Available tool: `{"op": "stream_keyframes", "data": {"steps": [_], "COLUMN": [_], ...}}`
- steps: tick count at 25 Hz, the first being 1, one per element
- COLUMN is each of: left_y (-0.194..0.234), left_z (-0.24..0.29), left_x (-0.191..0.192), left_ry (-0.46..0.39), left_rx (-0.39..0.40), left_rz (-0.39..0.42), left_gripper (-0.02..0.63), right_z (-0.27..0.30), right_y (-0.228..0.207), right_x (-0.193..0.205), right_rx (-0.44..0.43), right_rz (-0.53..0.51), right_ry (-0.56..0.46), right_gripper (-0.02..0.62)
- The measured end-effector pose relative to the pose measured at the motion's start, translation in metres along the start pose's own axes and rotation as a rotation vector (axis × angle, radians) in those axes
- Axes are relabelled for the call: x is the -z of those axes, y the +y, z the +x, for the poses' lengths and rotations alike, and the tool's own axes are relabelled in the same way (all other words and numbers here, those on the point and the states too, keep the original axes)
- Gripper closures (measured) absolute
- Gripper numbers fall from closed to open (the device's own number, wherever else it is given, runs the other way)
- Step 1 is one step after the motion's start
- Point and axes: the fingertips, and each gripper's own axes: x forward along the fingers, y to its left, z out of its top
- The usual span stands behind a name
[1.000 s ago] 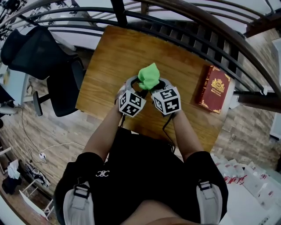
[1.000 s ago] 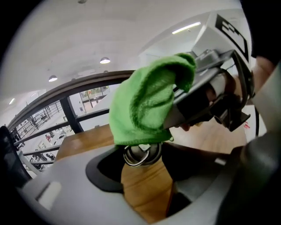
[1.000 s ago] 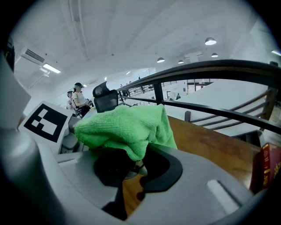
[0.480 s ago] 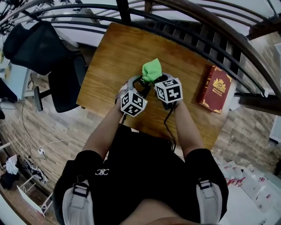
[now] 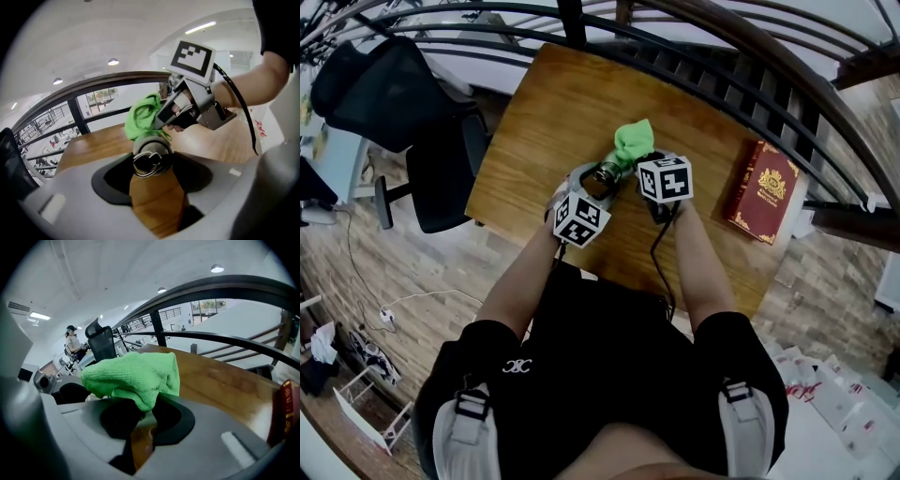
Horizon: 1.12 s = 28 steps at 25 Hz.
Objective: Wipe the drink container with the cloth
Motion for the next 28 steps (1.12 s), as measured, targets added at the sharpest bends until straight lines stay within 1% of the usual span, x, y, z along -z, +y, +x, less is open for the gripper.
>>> {"op": "stream_keyframes", "data": {"steps": [2,4,9,11,15,21,25,28], "left_y": [0.001,0.001,0.005,0.007,0.018,0.027,0.037,0.044], "left_z": [0.0,0.0,-0.001,-0.001,0.001,-0.002,-0.004,-0.004], "left_x": [0.003,0.003,0.001,0.001,0.009,0.012,0.014,0.015], "left_ry": [-0.003,-0.007,-0.012,-0.016,-0.024,-0.039,-0.056,-0.081], "left_rx": [-0.001,-0.001,0.005,0.011,0.007,0.017,0.03,0.041], "left_rz": [-0.033,-0.049,-0.109,-0.158,-0.312,-0.557,-0.751,-0.882], "left_gripper": [0.293,0.293,0.295,0.295,0.295,0.295,0.295,0.295], "right_z": [0.003,0.004,0.011,0.013,0.017,0.013,0.003,-0.001], "right_y": [-0.008,-0.015,-0.03,-0.034,-0.031,-0.007,0.022,0.041], "right_x": [0.006,0.013,0.027,0.03,0.032,0.032,0.029,0.029], "right_rx": [0.038,0.061,0.091,0.091,0.078,0.011,-0.082,-0.154], "right_rz": [-0.024,-0.037,-0.026,-0.009,0.006,0.003,0.003,0.028], "right_ry": [0.019,0.034,0.067,0.072,0.078,0.054,0.019,-0.003], "right_gripper": [0.537,0.537,0.537,0.537,0.537,0.537,0.537,0.537]}}
